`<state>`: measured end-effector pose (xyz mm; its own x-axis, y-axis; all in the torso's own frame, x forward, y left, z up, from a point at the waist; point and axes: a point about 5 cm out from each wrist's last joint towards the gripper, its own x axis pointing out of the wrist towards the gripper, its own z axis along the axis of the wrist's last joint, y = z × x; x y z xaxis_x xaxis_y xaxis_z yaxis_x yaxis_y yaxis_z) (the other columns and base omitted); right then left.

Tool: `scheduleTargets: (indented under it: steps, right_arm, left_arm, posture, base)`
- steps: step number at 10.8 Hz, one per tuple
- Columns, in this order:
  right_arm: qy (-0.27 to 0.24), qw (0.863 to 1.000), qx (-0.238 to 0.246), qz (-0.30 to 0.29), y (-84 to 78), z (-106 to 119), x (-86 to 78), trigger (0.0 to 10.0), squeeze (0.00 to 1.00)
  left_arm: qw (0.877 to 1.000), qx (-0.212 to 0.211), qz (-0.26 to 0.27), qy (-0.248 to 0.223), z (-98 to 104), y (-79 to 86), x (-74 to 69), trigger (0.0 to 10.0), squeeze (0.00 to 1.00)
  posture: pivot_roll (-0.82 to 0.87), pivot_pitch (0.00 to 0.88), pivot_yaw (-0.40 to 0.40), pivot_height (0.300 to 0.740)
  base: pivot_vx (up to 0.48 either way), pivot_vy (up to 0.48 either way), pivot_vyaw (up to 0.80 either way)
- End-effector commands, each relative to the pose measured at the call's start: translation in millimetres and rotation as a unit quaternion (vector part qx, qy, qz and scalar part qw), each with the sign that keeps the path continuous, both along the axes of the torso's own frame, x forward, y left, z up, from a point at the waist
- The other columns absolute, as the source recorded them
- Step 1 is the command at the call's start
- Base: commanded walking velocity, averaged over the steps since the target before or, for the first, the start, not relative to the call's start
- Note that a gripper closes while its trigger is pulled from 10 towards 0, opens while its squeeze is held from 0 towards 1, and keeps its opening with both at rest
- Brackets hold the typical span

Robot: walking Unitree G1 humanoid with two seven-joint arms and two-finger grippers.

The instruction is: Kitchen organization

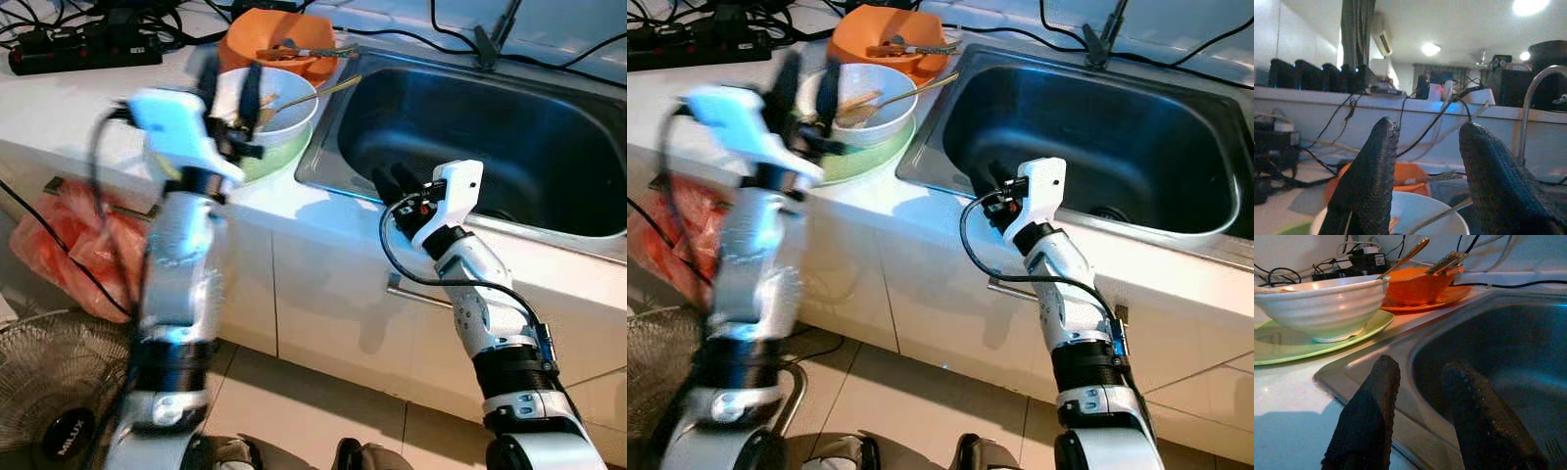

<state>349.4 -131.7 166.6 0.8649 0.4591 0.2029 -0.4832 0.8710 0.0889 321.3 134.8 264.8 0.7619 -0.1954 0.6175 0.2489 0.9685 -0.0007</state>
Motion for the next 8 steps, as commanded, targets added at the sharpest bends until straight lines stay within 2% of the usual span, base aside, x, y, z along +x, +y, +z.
scheduleTargets:
  steps: [1,5,8]
  right_arm:
    - [0.054,0.999,0.002,-0.003,-1.6,-26,-5.1,10.0,0.0]
    - [0.062,0.998,0.007,-0.008,-2.1,-30,-5.7,10.0,0.0]
    - [0.067,0.998,0.006,-0.011,-1.7,-33,-5.4,10.0,0.0]
  left_arm:
    - [1.0,0.0,0.004,-0.001,0,5.9,-3.6,10.0,0.0]
    - [1.0,0.012,0.028,-0.006,5,37.1,-19.8,10.0,0.0]
    - [0.999,0.013,0.043,0.029,-4,68.2,-23.9,10.0,0.0]
  posture:
    - [0.05,0.145,-0.046,0.74]
    - [0.06,0.152,-0.053,0.74]
    - [0.07,0.16,-0.055,0.74]
  base:
    - [0.0,0.0,0.0]
    - [0.0,0.0,0.0]
    - [0.0,0.0,0.0]
